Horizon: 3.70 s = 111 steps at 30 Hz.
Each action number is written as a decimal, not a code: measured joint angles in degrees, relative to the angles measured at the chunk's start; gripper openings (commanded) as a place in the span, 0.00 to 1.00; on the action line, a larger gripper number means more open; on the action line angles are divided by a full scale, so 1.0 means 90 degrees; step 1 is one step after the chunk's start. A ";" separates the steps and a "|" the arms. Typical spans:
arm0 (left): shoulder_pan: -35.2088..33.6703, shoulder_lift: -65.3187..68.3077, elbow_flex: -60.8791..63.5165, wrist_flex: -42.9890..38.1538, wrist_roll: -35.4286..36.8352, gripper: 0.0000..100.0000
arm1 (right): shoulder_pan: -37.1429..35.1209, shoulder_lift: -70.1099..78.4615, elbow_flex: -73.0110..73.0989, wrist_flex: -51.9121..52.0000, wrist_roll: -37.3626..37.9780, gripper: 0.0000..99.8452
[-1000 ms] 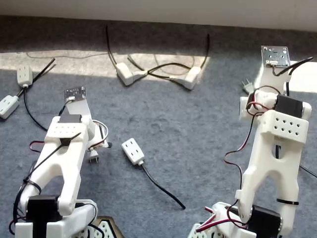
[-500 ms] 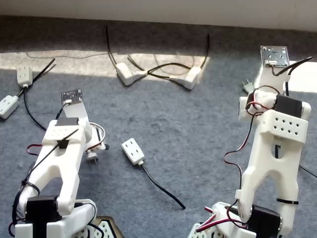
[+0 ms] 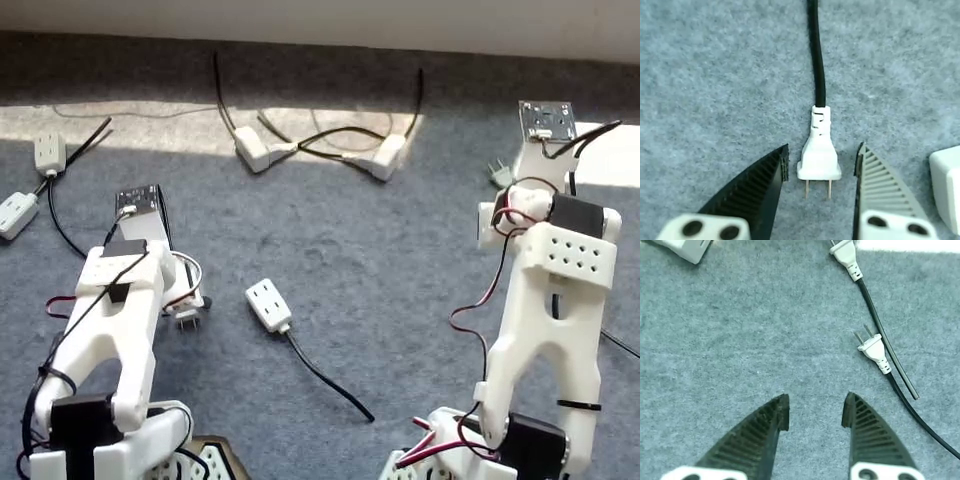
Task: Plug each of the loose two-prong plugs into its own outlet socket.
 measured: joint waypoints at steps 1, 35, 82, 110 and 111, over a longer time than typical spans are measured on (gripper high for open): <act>0.0000 0.0000 0.0000 0.0000 0.0000 0.20 | 0.0000 0.0000 0.0000 0.0000 0.0000 0.18; -0.0078 0.4493 -0.5587 0.1563 -0.0547 0.01 | 0.0000 0.0000 0.0000 0.0000 0.0000 0.18; 0.2432 -0.9192 0.2462 -0.4562 0.3096 0.01 | -0.4210 0.0000 -0.0195 0.0059 -0.1856 0.01; 0.4269 -0.9211 0.4542 -0.7004 0.5099 0.01 | -0.5079 -0.2110 0.0440 -0.1094 -0.1856 0.01; 0.4269 -0.9231 0.4542 -0.7004 0.5099 0.01 | -0.5070 -0.2110 0.0449 -0.1172 -0.1856 0.01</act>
